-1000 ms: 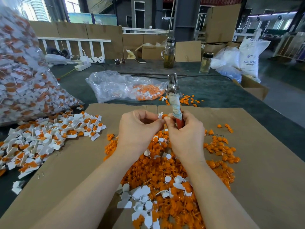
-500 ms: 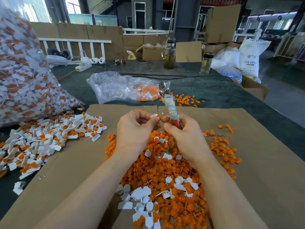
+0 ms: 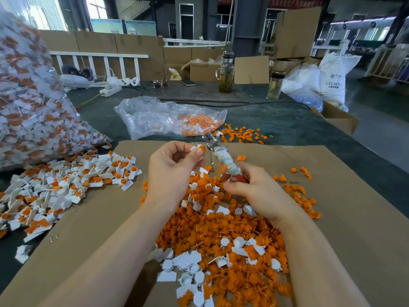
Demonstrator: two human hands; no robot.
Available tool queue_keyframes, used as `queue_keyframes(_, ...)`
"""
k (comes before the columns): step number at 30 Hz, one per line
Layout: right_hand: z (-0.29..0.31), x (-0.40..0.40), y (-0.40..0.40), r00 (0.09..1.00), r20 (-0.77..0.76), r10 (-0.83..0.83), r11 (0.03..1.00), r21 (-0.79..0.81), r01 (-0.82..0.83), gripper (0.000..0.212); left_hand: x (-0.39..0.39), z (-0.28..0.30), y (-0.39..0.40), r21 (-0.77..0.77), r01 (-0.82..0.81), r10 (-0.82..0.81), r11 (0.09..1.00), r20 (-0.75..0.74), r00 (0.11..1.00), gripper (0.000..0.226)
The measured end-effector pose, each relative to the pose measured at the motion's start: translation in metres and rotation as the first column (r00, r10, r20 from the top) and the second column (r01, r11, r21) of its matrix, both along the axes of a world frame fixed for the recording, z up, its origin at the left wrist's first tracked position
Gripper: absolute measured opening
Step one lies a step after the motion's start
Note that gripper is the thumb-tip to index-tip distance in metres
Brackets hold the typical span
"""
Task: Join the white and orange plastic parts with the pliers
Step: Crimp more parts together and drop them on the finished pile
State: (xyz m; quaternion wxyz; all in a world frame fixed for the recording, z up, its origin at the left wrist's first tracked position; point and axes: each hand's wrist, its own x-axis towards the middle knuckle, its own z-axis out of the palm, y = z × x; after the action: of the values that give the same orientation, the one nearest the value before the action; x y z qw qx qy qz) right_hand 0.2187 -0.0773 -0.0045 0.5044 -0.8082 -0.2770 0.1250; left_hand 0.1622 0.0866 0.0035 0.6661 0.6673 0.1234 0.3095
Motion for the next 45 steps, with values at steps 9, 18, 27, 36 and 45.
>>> queue_keyframes(9, -0.008, -0.002, 0.022, 0.897, 0.314, -0.311, 0.943, 0.220, 0.249, 0.012, 0.002, -0.010, -0.016, 0.359, -0.065, 0.126, 0.931, -0.149, 0.981, 0.018)
queue_keyframes(18, -0.010, -0.002, 0.029, 0.895, 0.302, -0.328, 0.933, 0.255, 0.256, 0.020, 0.002, -0.012, -0.020, 0.378, -0.105, 0.144, 0.920, -0.078, 0.986, 0.020)
queue_keyframes(27, -0.006, 0.000, 0.015, 0.991, 0.076, -0.107, 0.978, 0.186, 0.091, 0.009, 0.004, -0.009, -0.004, -0.002, 0.048, -0.048, 0.999, -0.012, 0.999, 0.003)
queue_keyframes(36, -0.001, 0.001, 0.004, 0.998, -0.043, 0.038, 0.999, -0.026, -0.039, 0.027, 0.004, -0.004, 0.008, -0.127, 0.135, -0.118, 0.983, 0.137, 0.984, 0.006)
queue_keyframes(45, 0.000, 0.000, 0.003, 0.994, 0.011, 0.108, 0.991, -0.084, -0.107, 0.020, 0.003, -0.004, 0.010, -0.104, 0.161, -0.144, 0.981, 0.156, 0.977, 0.007)
